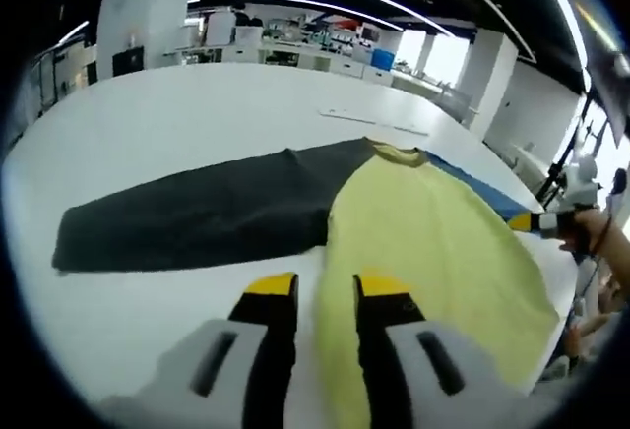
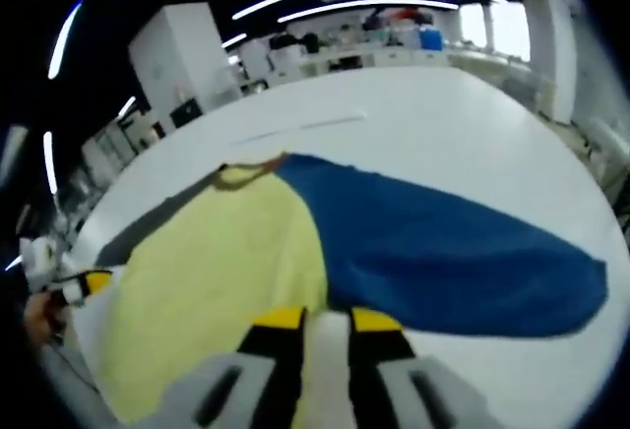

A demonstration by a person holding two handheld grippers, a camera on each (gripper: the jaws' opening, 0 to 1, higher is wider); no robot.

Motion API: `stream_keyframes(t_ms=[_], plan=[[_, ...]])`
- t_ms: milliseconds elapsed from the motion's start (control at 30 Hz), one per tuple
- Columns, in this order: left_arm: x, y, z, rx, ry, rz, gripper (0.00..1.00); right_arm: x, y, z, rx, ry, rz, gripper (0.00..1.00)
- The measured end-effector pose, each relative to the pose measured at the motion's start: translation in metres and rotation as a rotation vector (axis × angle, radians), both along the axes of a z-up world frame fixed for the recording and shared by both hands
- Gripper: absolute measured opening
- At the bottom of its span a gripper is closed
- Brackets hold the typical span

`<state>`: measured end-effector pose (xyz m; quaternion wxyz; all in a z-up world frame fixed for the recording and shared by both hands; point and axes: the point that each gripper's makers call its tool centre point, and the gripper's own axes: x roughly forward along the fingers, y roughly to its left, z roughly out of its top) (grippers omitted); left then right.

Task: Fold the garment on the visible template until the final outline fits inside the template.

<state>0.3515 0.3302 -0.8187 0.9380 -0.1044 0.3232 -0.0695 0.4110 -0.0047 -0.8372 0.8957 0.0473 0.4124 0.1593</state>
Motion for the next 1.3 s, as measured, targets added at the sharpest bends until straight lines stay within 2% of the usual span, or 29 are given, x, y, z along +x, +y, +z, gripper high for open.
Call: stream_keyframes(t_ms=[100,300,500,667,800,867,933,1000,1300], plan=[[0.007,-0.001,-0.002,-0.025,0.006,0.018,0.17,0.004,-0.001,-0.003,-0.008,-0.002,-0.004,0.12],[0.022,-0.001,-0.008,-0.009,0.003,0.013,0.15,0.006,-0.002,-0.004,-0.027,0.006,-0.026,0.10],[0.032,-0.002,-0.017,-0.027,0.025,0.031,0.15,0.006,0.000,-0.007,-0.038,0.008,-0.063,0.08],[0.031,-0.003,-0.018,-0.061,0.039,0.062,0.14,0.005,0.004,-0.008,-0.031,0.001,-0.091,0.01],[0.029,-0.005,-0.016,-0.056,0.039,0.055,0.13,0.005,0.004,-0.008,-0.036,-0.003,-0.101,0.00],[0.025,-0.006,-0.018,-0.087,0.055,0.072,0.11,0.006,0.003,-0.008,-0.023,-0.001,-0.112,0.00],[0.027,-0.006,-0.019,-0.127,0.034,0.091,0.10,0.004,0.003,-0.007,-0.022,-0.002,-0.115,0.00],[0.029,-0.005,-0.020,-0.170,0.041,0.116,0.08,0.006,0.002,-0.009,-0.021,-0.002,-0.118,0.00],[0.042,-0.003,-0.020,-0.187,0.031,0.158,0.10,0.003,0.004,-0.008,0.001,0.005,-0.121,0.00]])
